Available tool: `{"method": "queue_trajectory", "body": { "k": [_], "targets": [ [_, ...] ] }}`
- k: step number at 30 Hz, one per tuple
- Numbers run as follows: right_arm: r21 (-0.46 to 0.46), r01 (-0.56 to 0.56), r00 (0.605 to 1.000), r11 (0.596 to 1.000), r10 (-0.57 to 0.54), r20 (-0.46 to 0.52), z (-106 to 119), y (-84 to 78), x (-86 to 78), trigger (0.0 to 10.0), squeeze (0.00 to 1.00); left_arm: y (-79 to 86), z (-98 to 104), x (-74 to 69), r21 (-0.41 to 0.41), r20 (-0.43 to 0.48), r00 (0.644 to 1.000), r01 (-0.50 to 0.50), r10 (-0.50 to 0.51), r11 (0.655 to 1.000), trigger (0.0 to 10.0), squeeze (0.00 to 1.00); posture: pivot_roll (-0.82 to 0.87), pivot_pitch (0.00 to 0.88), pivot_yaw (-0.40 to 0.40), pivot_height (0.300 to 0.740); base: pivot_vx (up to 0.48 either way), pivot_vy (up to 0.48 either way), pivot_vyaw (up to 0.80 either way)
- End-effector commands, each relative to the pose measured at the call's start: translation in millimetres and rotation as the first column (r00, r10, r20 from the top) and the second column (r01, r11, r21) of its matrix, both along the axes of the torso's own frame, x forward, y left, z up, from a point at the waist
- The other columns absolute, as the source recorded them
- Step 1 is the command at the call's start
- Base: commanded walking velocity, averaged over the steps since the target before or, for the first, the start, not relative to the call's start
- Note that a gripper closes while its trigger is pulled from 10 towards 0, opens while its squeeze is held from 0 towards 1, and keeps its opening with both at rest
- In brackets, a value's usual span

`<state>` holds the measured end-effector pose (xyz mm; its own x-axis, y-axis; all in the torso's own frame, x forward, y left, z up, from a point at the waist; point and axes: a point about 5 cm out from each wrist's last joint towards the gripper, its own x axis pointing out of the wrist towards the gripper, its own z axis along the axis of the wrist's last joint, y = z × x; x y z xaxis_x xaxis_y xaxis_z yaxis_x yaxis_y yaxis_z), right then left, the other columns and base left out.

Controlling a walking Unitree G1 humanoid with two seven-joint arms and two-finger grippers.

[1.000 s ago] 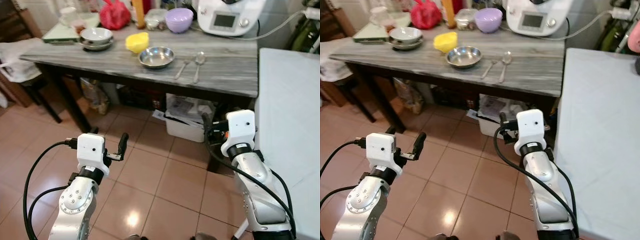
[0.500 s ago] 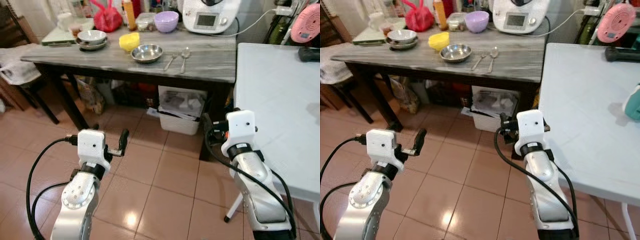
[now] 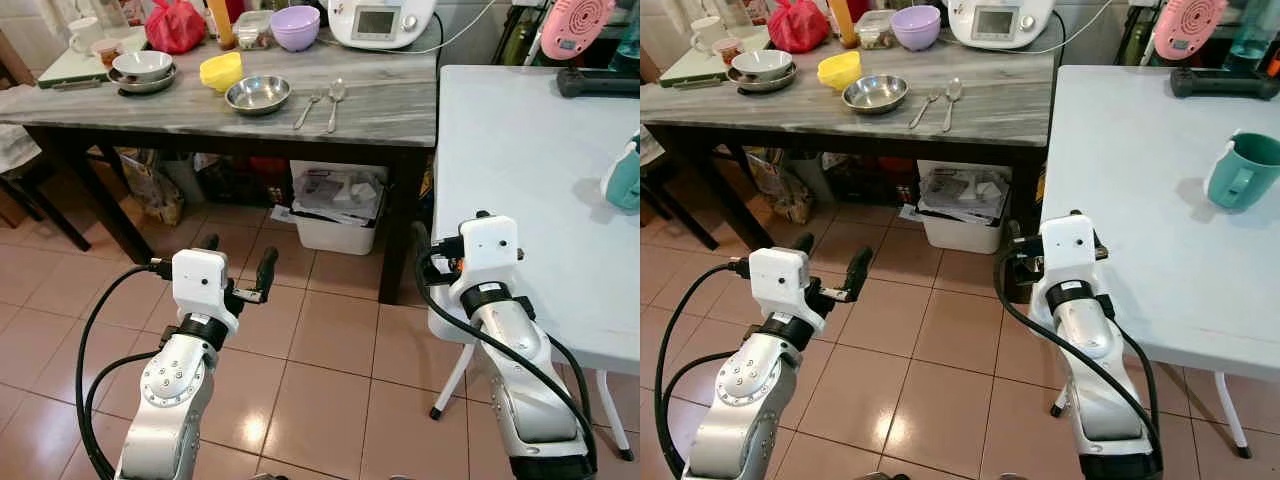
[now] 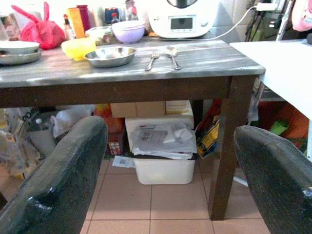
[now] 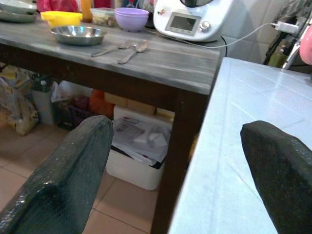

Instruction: Setting the table

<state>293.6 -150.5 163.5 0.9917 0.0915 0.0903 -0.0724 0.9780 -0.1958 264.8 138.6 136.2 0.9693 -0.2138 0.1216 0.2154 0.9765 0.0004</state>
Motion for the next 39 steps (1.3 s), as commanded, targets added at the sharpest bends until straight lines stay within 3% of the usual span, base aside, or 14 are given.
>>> {"method": "queue_trajectory", "body": {
  "k": [1, 14, 22, 39],
  "targets": [
    [0.002, -0.004, 1.0, 1.0, 0.004, 0.008, 2.6, 0.7, 0.6, 10.0, 0.0, 0.4, 0.5, 0.8, -0.004, 0.005, 1.0, 0.005, -0.005, 1.0, 10.0, 0.0, -0.13, 0.118, 0.091, 0.74, 0.0, -0.315, -0.66],
    [-0.001, -0.003, 1.0, 1.0, 0.003, 0.01, 2.8, 0.8, 0.1, 10.0, 0.0, -1.3, -0.8, 0.9, -0.013, 0.002, 1.0, 0.014, -0.014, 1.0, 10.0, 0.0, -0.13, 0.118, 0.092, 0.74, 0.0, -0.374, -0.52],
    [-0.003, -0.002, 1.0, 1.0, 0.002, 0.017, 3.6, 0.9, 1.3, 10.0, 0.0, -1.5, -1.9, 1.1, -0.012, 0.0, 1.0, 0.018, -0.018, 1.0, 10.0, 0.0, -0.13, 0.115, 0.09, 0.74, 0.0, -0.399, 0.0],
    [-0.003, -0.009, 1.0, 1.0, 0.009, 0.023, 3.6, 3.4, 2.3, 10.0, 0.0, 3.1, -0.8, -0.4, -0.038, 0.013, 1.0, 0.029, -0.028, 0.999, 10.0, 0.0, -0.12, 0.111, 0.09, 0.74, 0.0, 0.0, 0.0]
  ]
}}
